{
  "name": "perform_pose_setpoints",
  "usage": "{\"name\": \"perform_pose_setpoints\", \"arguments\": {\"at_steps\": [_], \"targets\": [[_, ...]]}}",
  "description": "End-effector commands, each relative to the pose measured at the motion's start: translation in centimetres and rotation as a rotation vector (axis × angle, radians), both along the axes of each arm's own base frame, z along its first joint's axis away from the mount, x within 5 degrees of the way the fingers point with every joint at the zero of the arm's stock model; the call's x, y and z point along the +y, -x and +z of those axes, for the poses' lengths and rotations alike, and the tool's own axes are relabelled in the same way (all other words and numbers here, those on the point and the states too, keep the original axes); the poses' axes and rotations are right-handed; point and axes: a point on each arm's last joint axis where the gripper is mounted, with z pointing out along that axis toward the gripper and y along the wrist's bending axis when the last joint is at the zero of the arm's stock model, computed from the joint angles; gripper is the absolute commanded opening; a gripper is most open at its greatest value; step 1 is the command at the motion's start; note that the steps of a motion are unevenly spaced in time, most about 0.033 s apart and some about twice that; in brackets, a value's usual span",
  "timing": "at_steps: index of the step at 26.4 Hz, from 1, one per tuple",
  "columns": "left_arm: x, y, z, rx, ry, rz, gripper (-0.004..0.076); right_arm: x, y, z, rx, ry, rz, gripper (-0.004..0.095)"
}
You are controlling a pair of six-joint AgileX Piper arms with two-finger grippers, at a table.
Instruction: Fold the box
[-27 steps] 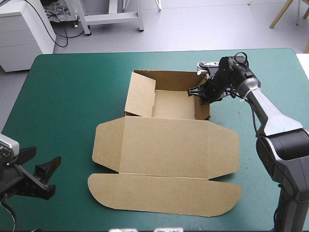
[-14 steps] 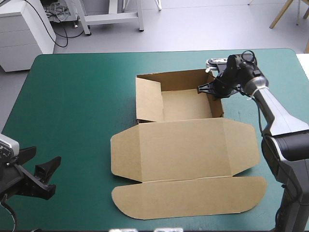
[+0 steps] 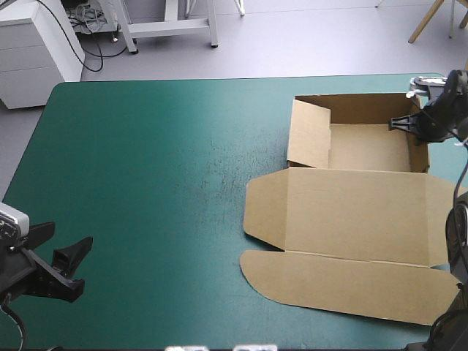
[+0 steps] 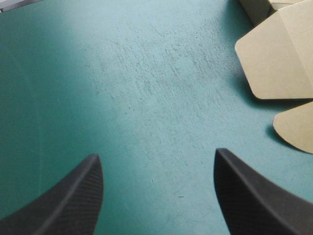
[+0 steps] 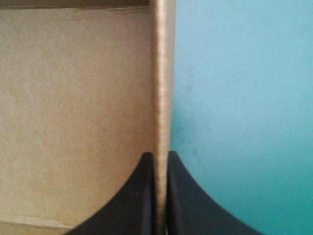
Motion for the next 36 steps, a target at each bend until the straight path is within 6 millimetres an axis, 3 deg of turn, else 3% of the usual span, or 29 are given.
{"name": "perform_pose_setpoints", "arguments": {"at_steps": [1,7,19,21,23,26,30,36], "targets": [[-0.2,-0.2,0.9,-0.057,0.040,-0.006,0.0465,-2.6,1.9,3.7,-0.103,0.066,-0.051,-0.0019],[-0.2,-0.2,0.8,-0.051,0.037,-0.005,0.0465,-5.4,2.6,3.7,-0.116,0.111,-0.116,-0.0019],[-0.2,-0.2,0.8,-0.049,0.042,-0.006,0.0465,-6.1,1.6,0.3,-0.031,0.108,-0.109,0.0012],[-0.2,-0.2,0.8,-0.050,0.039,-0.004,0.0465,-6.1,1.5,-0.2,-0.014,0.103,-0.109,0.0091],[0.1,-0.3,0.9,-0.061,0.016,0.014,0.0464,-5.9,1.2,-0.6,-0.016,0.069,-0.092,0.0358],[0.3,-0.4,0.9,-0.069,0.000,0.033,0.0464,-5.8,1.2,-0.6,-0.018,0.063,-0.100,0.0563],[0.3,-0.4,0.9,-0.074,-0.005,0.038,0.0464,-5.6,1.8,0.9,-0.053,0.075,-0.101,0.0602],[0.4,-0.5,0.9,-0.082,-0.019,0.042,0.0461,-4.3,4.3,6.1,-0.200,0.088,-0.104,0.0565]]}}
